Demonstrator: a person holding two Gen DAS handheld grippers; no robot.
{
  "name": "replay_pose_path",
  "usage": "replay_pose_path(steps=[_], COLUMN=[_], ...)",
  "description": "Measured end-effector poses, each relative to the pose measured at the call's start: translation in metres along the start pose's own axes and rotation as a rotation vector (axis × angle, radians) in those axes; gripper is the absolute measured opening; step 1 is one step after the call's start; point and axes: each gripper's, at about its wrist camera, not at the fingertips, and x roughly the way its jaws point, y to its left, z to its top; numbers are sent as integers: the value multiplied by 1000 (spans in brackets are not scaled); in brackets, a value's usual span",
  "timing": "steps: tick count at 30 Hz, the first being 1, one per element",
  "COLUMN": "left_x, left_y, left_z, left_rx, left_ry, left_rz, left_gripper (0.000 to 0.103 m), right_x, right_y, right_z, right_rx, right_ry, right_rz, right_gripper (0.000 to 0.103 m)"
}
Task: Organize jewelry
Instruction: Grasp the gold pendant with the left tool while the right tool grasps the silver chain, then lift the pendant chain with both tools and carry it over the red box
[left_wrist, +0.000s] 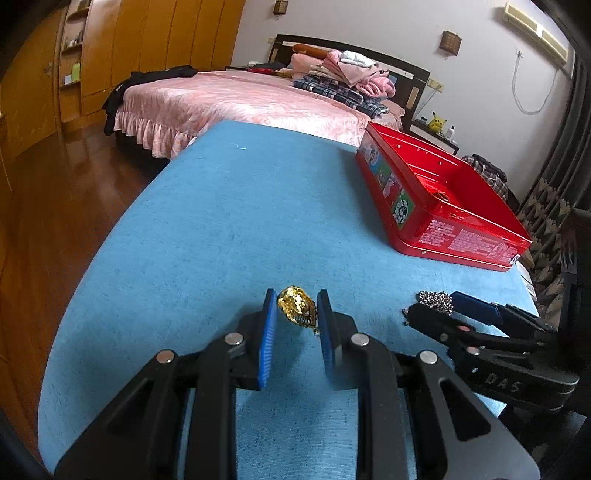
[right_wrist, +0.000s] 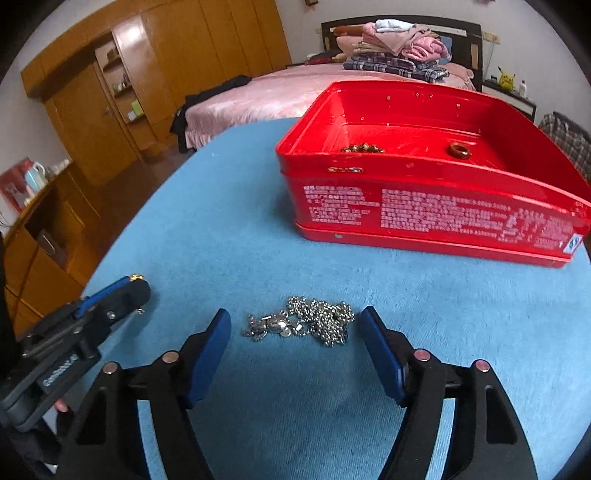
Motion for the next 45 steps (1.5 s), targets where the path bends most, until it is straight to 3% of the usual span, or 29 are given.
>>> replay_pose_path(steps=[7,11,14,29,37,39,45], left_x=[1,0,-2,-1,-2,-2,-1], left_y=[3,-1,-5,-30,-41,-46,-60], left_z=[2,0,-1,-11,-13,-14,-18], left_rx=[-5,1,8,43,67,77,98], left_ry=[0,-2,-4,18,24,26,35], left_rz=[-9,-11,-16,-43,-52,-57,-74], left_gripper=[20,20,20,20,20,20,20], right_x=[-3,-5,-8,-24,-41,-49,-63], right_y=[-3,-5,-8,-18,-32,-39,-59], right_z=[-3,-4,-6,-25,-36,-39,-47], right_rx=[3,6,19,2,9,22,45], right_ry=[-8,-12,-11,-35,-57,-63,-68], right_rz=[-21,-6,12,36,35,50,56], right_gripper=[43,38,27,28,21,11,10])
